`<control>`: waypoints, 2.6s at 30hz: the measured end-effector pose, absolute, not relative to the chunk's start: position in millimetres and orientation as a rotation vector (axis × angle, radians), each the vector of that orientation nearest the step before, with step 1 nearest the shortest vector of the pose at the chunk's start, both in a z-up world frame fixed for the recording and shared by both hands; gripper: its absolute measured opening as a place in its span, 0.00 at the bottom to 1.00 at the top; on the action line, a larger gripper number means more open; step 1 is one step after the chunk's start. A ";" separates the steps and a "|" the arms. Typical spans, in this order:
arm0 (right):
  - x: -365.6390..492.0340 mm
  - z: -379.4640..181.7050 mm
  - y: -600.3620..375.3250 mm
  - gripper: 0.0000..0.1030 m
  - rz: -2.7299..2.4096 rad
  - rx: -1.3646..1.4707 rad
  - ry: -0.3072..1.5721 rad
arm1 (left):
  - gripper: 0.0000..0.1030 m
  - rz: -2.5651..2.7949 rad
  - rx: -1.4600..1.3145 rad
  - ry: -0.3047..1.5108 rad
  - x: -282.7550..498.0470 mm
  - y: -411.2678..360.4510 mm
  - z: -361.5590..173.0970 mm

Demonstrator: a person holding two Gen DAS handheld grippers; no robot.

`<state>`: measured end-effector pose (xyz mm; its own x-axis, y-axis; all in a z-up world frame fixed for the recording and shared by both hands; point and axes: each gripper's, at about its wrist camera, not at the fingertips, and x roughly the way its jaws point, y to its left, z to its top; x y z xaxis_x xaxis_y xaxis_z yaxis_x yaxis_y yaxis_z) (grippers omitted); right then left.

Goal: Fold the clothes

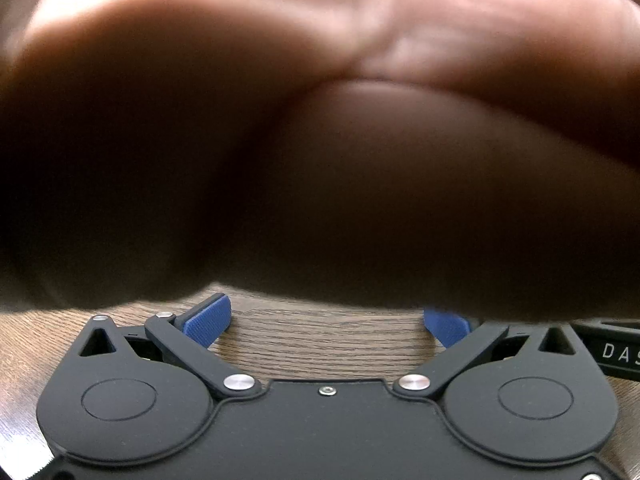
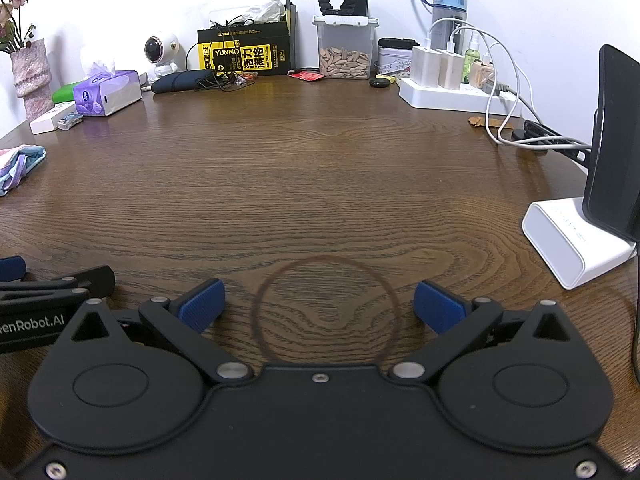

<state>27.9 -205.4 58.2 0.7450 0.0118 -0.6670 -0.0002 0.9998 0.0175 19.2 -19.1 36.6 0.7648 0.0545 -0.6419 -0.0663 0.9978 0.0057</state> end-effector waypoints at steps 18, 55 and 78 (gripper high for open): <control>27.9 58.3 -205.5 1.00 0.007 0.017 0.730 | 1.00 0.066 -0.018 0.697 18.6 -17.9 34.8; 28.2 58.9 -205.1 1.00 0.007 0.016 0.731 | 1.00 0.067 -0.016 0.697 16.6 -31.3 30.2; 28.2 58.9 -205.5 1.00 0.007 0.016 0.731 | 1.00 0.067 -0.016 0.697 27.0 -26.6 36.6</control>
<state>28.2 -205.5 58.9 0.7446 0.0116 -0.6674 -0.0003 0.9999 0.0171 27.0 -26.6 36.6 0.7646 0.0560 -0.6421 -0.0669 0.9977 0.0074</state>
